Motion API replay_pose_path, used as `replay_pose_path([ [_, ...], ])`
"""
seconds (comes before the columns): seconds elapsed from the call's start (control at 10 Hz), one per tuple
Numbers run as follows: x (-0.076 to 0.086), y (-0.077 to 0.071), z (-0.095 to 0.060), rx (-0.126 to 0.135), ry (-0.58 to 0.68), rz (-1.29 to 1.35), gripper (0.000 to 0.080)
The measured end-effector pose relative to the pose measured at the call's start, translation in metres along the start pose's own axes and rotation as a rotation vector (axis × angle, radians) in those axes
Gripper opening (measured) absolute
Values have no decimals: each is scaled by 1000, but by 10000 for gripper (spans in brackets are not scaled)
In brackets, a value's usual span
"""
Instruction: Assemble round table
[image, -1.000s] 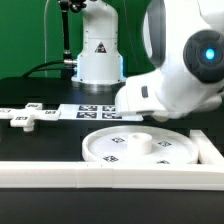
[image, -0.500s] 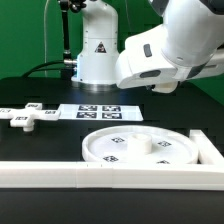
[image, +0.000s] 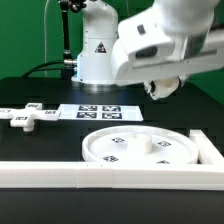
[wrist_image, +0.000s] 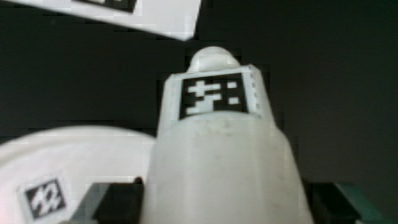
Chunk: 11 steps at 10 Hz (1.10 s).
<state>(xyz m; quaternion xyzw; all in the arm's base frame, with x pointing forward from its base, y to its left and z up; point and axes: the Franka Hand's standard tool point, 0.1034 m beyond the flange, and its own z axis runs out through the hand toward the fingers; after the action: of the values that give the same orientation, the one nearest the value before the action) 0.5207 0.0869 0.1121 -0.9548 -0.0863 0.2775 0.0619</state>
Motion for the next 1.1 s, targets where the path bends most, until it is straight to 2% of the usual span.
replay_pose_path([
  [0.1,1,2,-14,-7,57,-12,409],
  [0.2,8,3,-21,-13,126,-10,409],
  [0.3,12,5,-22,-28,220,-7,409],
  [0.4,11,6,-20,-40,282,-4,409],
  [0.6,26,13,-16,-83,491,-34,409],
  [0.7,26,16,-17,-99,542,-55,409],
  [0.9,41,29,-34,-150,685,-125,409],
  [1.0,45,35,-38,-173,757,-135,409],
  [1.1,44,36,-34,-179,780,-132,409],
])
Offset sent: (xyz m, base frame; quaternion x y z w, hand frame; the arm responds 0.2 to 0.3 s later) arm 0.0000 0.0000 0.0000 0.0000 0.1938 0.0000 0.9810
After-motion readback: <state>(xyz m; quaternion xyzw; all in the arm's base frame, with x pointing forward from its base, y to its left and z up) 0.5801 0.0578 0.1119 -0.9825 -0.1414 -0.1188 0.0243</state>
